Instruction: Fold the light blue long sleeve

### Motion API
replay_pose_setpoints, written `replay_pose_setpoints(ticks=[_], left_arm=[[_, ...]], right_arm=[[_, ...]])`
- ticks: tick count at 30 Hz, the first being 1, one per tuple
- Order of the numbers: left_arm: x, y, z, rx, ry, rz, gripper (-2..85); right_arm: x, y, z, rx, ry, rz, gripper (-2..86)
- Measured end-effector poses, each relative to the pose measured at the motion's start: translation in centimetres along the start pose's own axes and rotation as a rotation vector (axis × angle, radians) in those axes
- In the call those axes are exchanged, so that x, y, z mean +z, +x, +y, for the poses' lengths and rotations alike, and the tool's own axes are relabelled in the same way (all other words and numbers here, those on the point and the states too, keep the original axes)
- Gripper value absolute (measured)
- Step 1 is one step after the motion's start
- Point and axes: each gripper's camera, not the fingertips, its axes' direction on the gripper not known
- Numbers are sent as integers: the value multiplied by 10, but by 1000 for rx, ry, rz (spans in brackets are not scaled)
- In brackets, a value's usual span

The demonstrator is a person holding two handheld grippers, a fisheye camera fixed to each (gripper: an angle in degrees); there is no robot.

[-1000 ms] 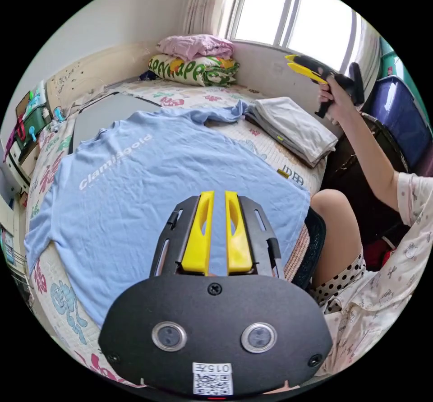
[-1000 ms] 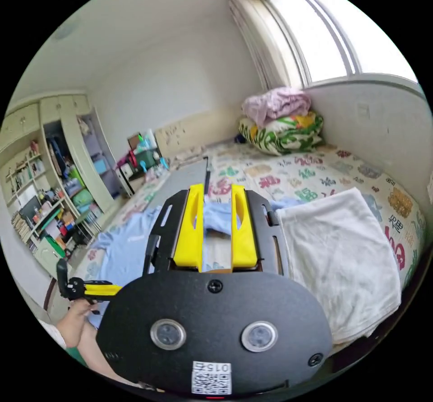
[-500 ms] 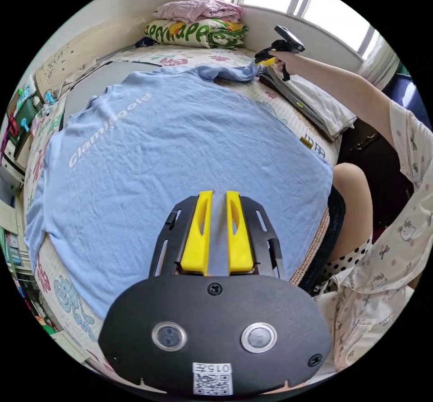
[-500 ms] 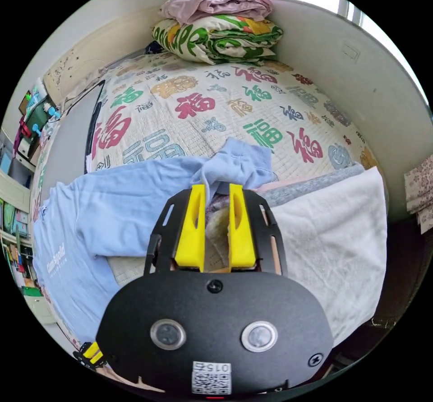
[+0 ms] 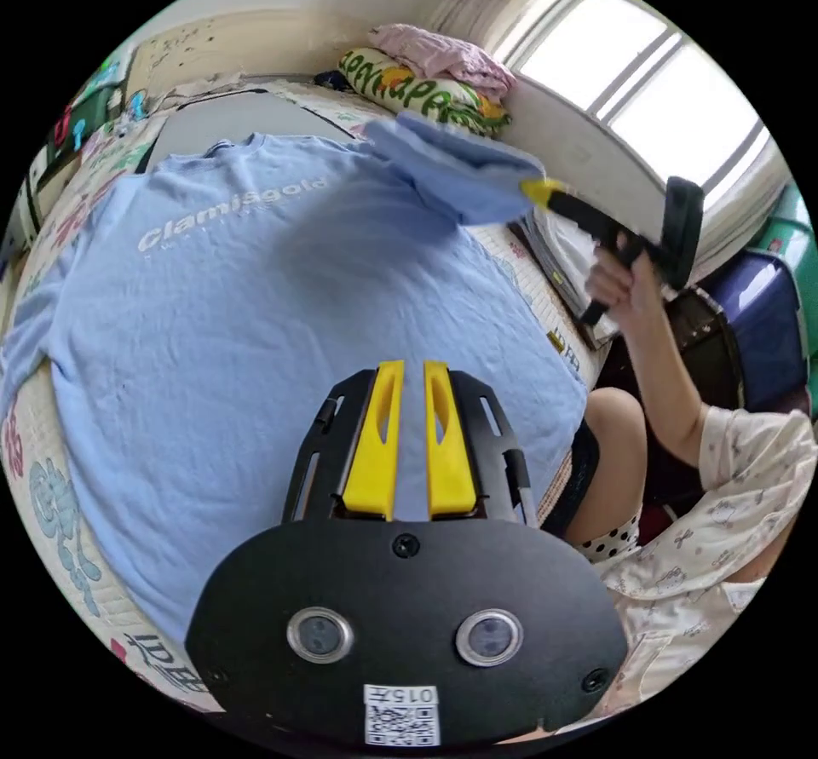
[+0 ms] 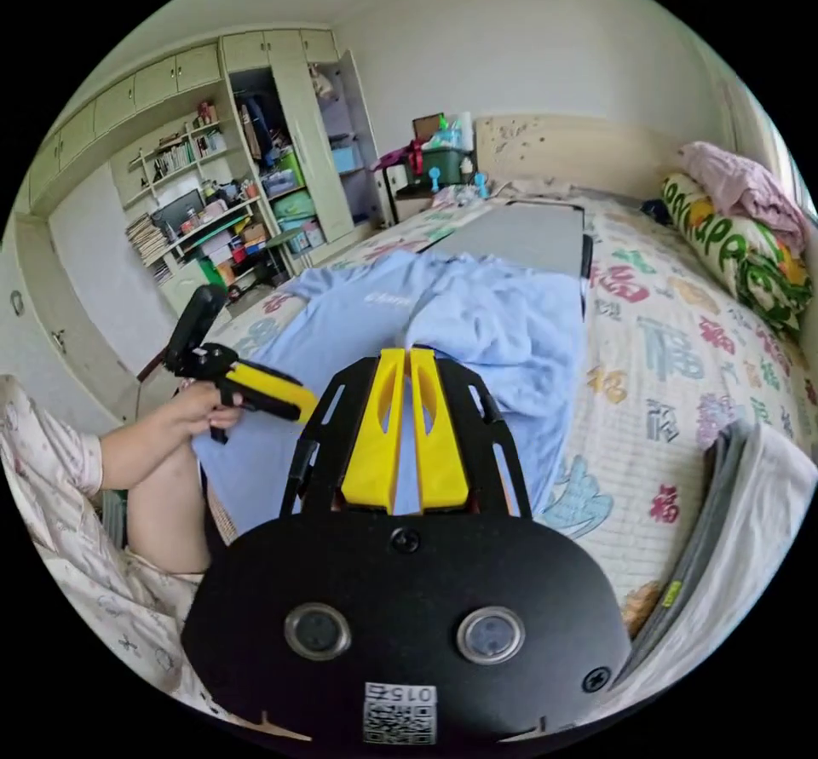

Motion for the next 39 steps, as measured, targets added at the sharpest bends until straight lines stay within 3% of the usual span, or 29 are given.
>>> replay_pose_setpoints(ticks=[4,9,14,18,24,28,32,39], left_arm=[[11,-49,40,-153,80,153,51],[47,-73,73,-221,108,219,58],[105,-60,86,-193,97,281,58],[146,-44,98,-132,27,271,58],[174,-58,133,-163,47,294,59],[185,-81,159,-242,109,335,61],[194,-98,186,-283,162,398,67],[201,-126,226,-353,263,499,93]], right_arm=[[13,19,26,47,-81,-123,4],[0,21,16,-67,-155,-65,41],[-39,50,15,-8,-17,-82,79],[-58,55,15,2,154,59,93],[4,10,-12,-209,-108,148,119],[5,30,-11,-112,-148,230,15],[-27,58,-9,-43,-87,91,0],[-83,95,-5,-79,31,-333,-4]])
